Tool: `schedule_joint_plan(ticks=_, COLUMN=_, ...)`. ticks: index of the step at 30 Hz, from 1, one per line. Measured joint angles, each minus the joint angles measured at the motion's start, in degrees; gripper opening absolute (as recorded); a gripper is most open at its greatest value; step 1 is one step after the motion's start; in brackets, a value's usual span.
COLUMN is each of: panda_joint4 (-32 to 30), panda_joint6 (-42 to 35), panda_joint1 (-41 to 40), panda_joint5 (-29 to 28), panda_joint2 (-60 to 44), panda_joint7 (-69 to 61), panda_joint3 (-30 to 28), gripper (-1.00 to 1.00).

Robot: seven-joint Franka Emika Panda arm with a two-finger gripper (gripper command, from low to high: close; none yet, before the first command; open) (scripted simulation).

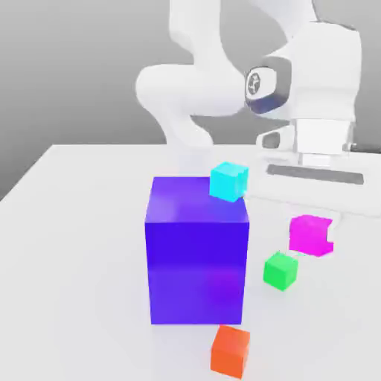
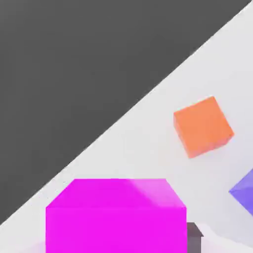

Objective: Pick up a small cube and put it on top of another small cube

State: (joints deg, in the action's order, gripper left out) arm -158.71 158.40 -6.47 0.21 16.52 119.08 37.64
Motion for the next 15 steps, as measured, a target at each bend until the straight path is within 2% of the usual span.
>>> schedule_joint_plan(ticks=10, panda_joint4=-10.5, panda_joint6=-5.6, panda_joint1=15.3, panda_joint5=19.6, panda_joint2=2.4, panda_joint7=-4.0, panda_joint3=-5.3, gripper=-1.0)
schedule_joint_plan(ticks=15, panda_joint4=-11.6, panda_joint6=-2.9, panda_joint1=12.2, panda_joint5=15.9, panda_joint2=-1.4, panda_joint7=-0.7, panda_joint3=-2.9, gripper=-1.0)
